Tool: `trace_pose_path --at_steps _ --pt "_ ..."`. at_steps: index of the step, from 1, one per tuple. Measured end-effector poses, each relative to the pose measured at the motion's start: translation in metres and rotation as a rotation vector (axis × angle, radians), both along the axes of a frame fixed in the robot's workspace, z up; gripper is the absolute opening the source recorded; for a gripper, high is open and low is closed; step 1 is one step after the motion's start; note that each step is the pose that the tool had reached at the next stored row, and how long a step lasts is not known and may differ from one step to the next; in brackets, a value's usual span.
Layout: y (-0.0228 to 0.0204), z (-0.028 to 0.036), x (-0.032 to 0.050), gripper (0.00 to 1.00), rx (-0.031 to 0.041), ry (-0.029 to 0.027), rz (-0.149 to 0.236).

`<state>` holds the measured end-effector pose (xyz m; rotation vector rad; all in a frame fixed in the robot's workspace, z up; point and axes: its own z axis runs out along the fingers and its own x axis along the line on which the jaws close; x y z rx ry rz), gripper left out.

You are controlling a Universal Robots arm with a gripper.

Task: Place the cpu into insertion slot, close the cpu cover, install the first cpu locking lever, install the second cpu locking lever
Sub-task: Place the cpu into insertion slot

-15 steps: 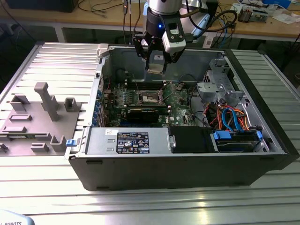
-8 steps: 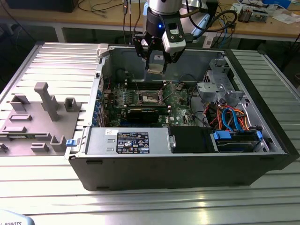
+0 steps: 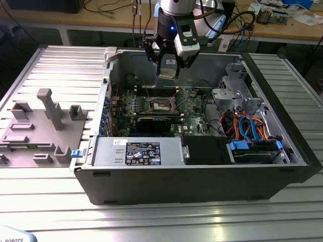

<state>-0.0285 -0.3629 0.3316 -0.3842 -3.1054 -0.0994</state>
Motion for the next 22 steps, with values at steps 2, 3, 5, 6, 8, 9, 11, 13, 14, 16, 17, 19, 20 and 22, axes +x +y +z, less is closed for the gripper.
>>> trace_pose_path --at_steps 2,3,5,6,8,9,11,13,14,16,17,19,20,22 --pt "0.0 0.0 0.0 0.54 0.0 0.0 -0.001" --pt "0.0 0.0 0.0 0.54 0.0 0.0 -0.002" --pt "0.0 0.0 0.0 0.54 0.0 0.0 -0.003" --pt "0.0 0.0 0.0 0.54 0.0 0.0 -0.003" --pt "0.0 0.0 0.0 0.54 0.0 0.0 -0.004" --pt "0.0 0.0 0.0 0.54 0.0 0.0 -0.005" --pt "0.0 0.0 0.0 0.54 0.0 0.0 -0.006" --pt "0.0 0.0 0.0 0.54 0.0 0.0 -0.007" --pt "0.0 0.0 0.0 0.54 0.0 0.0 -0.008" --pt "0.0 0.0 0.0 0.54 0.0 0.0 -0.009" --pt "0.0 0.0 0.0 0.54 0.0 0.0 -0.009" --pt "0.0 0.0 0.0 0.54 0.0001 0.0001 -0.011" --pt "0.0 0.0 0.0 0.54 0.0 0.0 -0.012" --pt "0.0 0.0 0.0 0.54 0.0 0.0 -0.013"
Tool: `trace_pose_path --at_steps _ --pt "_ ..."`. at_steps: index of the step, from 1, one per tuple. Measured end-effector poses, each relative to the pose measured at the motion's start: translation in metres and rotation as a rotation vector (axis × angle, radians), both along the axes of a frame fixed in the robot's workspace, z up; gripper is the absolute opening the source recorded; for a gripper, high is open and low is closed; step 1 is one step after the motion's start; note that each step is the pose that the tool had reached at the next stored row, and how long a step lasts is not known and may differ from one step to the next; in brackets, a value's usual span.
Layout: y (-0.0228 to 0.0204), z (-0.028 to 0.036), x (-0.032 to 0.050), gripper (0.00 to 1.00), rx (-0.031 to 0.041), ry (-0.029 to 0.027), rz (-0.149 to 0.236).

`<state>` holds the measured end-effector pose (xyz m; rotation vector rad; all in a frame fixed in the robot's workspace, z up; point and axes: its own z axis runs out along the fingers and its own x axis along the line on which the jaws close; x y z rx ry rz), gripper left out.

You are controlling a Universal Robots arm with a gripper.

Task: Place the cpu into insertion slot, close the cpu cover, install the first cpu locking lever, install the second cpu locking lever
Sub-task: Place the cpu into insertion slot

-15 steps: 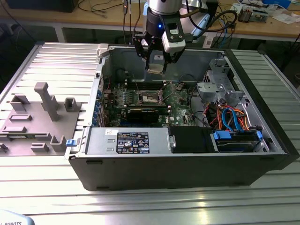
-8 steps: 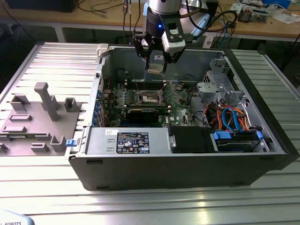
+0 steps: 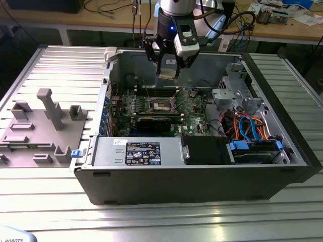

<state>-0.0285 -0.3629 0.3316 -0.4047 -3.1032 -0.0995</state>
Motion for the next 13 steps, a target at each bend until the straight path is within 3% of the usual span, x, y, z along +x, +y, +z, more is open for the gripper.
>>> trace_pose_path --at_steps 13 --pt "0.0 0.0 0.0 0.54 0.0 0.0 -0.006"
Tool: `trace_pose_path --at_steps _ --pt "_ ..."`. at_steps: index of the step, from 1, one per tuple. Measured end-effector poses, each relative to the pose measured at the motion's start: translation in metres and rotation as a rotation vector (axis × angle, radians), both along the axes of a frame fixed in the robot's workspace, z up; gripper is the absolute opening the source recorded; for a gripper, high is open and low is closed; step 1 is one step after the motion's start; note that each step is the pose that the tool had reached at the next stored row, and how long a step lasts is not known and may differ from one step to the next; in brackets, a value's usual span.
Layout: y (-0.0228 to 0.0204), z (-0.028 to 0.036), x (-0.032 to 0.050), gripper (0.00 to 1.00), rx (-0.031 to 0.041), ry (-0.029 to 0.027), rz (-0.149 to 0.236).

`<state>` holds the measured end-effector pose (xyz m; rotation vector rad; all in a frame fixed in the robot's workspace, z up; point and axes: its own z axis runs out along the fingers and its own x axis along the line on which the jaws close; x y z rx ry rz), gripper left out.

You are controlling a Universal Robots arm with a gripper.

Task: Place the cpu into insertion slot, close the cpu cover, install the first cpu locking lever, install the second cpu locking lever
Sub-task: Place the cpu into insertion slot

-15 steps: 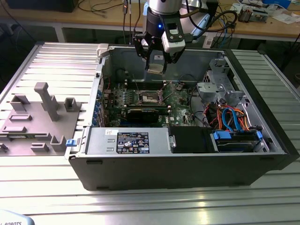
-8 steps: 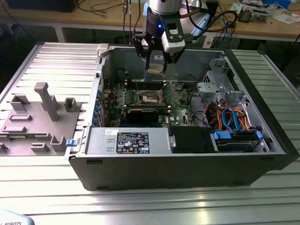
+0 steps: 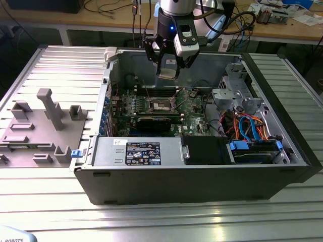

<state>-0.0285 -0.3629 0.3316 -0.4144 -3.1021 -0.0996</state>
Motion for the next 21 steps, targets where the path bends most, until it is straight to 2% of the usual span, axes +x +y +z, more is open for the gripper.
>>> trace_pose_path --at_steps 21 --pt "0.0 0.0 0.0 0.54 0.0 -0.0001 -0.009"
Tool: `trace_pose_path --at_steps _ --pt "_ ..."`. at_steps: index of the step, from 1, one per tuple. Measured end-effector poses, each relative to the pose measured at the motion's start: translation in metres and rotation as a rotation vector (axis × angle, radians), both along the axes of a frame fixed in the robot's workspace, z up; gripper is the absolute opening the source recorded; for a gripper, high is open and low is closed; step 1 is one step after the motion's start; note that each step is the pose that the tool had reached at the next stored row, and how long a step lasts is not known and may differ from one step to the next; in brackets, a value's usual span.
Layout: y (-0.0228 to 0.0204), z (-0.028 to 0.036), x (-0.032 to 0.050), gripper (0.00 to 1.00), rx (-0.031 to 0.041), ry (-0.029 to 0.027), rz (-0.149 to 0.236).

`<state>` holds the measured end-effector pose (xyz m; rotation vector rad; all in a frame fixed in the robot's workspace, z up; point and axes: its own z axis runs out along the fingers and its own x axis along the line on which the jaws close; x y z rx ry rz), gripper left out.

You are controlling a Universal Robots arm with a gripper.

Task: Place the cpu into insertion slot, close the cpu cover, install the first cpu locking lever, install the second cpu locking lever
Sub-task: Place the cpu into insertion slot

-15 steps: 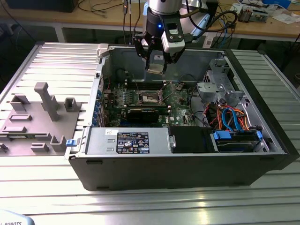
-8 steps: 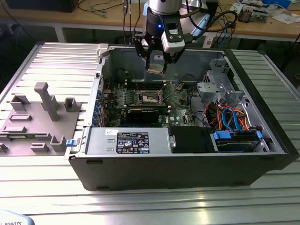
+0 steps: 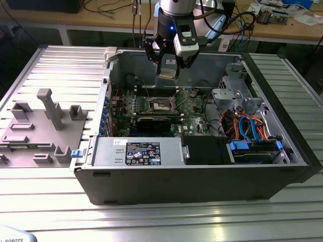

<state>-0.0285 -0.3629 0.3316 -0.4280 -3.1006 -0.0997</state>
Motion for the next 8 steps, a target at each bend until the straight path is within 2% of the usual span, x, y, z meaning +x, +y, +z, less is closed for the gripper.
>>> trace_pose_path --at_steps 8 --pt "0.0 0.0 0.0 0.54 0.0 0.0 -0.003"
